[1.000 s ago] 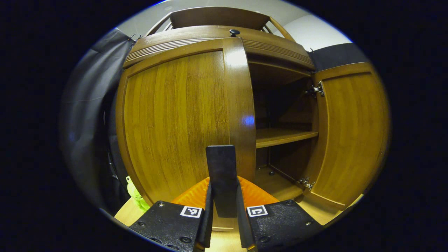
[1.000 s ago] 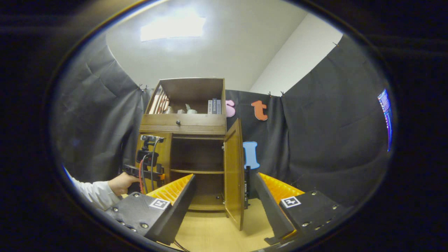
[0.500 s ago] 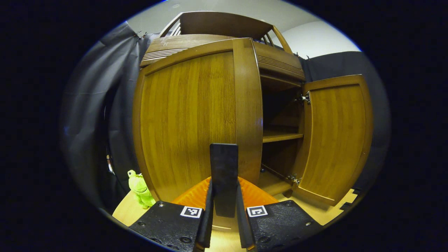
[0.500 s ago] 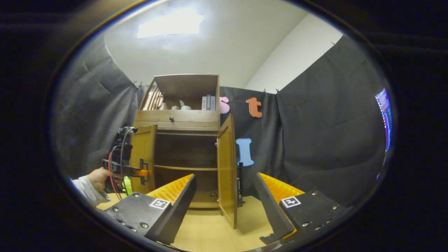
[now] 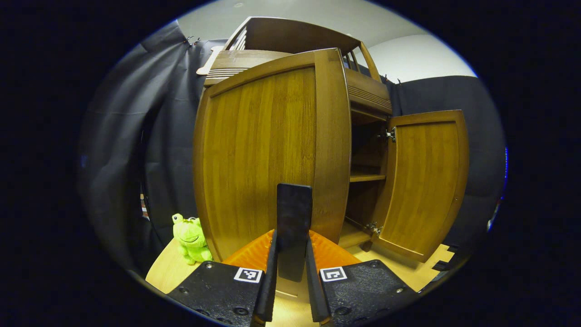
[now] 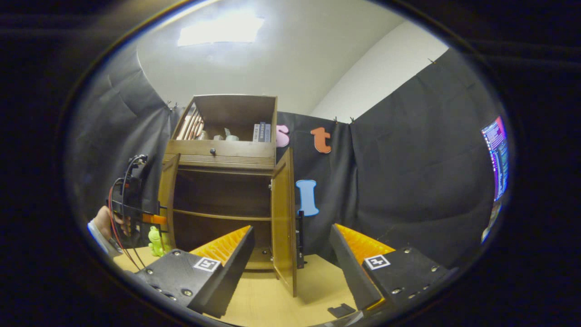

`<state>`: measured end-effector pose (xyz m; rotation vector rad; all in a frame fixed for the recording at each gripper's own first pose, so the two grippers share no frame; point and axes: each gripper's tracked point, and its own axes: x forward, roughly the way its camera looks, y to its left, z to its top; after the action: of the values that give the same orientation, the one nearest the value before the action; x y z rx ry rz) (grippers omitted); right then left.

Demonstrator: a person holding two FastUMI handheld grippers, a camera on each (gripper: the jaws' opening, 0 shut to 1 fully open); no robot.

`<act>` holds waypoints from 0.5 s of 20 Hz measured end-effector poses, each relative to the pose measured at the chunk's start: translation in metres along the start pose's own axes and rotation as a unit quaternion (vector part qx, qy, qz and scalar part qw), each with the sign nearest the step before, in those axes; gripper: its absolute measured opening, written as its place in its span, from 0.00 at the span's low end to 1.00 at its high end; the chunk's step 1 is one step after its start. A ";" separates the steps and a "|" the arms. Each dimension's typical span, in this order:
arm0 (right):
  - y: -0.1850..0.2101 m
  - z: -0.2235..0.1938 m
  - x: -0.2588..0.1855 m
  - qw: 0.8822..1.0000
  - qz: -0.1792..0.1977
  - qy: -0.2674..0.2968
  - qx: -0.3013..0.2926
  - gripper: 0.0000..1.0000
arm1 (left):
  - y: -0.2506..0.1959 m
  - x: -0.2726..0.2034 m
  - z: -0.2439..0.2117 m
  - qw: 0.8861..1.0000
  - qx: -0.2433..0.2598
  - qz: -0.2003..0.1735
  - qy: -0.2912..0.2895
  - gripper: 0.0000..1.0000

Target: Open the right door of the double-door shoe cabinet with the right hand, and open the left door with the left hand.

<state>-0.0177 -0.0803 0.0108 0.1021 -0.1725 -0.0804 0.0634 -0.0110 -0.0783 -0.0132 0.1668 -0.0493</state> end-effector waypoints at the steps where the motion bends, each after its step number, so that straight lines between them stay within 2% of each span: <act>1: 0.002 0.001 0.000 1.000 0.004 -0.001 0.005 0.99 | 0.004 -0.006 0.001 1.000 0.002 0.002 -0.001 0.33; 3: 0.003 0.002 0.002 1.000 0.005 -0.003 0.010 0.99 | 0.012 -0.016 0.001 1.000 0.010 0.010 0.000 0.32; 4: 0.003 0.002 0.003 1.000 0.004 -0.002 0.008 0.96 | 0.015 -0.022 -0.001 1.000 0.013 0.015 0.001 0.32; 9: 0.005 0.004 0.002 1.000 0.000 -0.003 0.004 0.99 | 0.031 -0.038 0.002 0.999 0.025 0.027 -0.014 0.32; 10: 0.006 0.004 0.002 1.000 0.000 -0.003 0.006 0.96 | 0.034 -0.041 0.003 0.999 0.030 0.030 -0.017 0.33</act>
<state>-0.0159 -0.0749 0.0162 0.1128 -0.1799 -0.0793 0.0257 0.0251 -0.0690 0.0503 0.1322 0.0056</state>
